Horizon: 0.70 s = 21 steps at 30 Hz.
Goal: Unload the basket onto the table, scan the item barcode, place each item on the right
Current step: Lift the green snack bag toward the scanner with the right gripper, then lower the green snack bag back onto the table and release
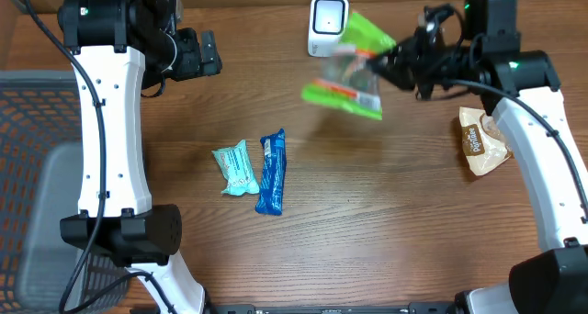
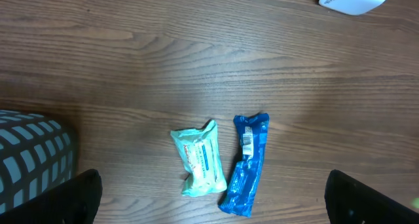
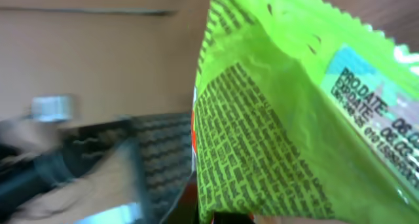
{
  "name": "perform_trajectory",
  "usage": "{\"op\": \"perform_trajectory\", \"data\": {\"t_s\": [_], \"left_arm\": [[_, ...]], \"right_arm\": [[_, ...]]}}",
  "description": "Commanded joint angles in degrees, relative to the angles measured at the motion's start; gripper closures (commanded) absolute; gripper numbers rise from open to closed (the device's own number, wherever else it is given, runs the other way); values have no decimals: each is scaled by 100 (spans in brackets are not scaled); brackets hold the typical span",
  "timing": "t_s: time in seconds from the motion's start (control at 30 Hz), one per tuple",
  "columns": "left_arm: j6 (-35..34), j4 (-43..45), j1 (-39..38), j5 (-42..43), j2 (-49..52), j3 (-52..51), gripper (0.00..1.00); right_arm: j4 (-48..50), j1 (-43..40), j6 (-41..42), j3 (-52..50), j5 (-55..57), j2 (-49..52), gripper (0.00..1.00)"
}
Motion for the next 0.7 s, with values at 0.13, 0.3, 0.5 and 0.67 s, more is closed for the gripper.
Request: {"op": "perform_trajectory", "data": {"t_s": [0.13,0.3,0.5,0.67], "left_arm": [[-81,-11,-22,-35,2,103,0],[-81,-11,-22,-37,2,103,0],[-81,-11,-22,-37,2,103,0],[-81,-11,-22,-37,2,103,0]], "right_arm": [[7,564,-1698,-702,2461,94,96],[859,645,-1794,-1475,2437,616,96],[863,645,-2409,-1574,2396,1086,59],[129,588,-3348,-1185,2745,1071,22]]}}
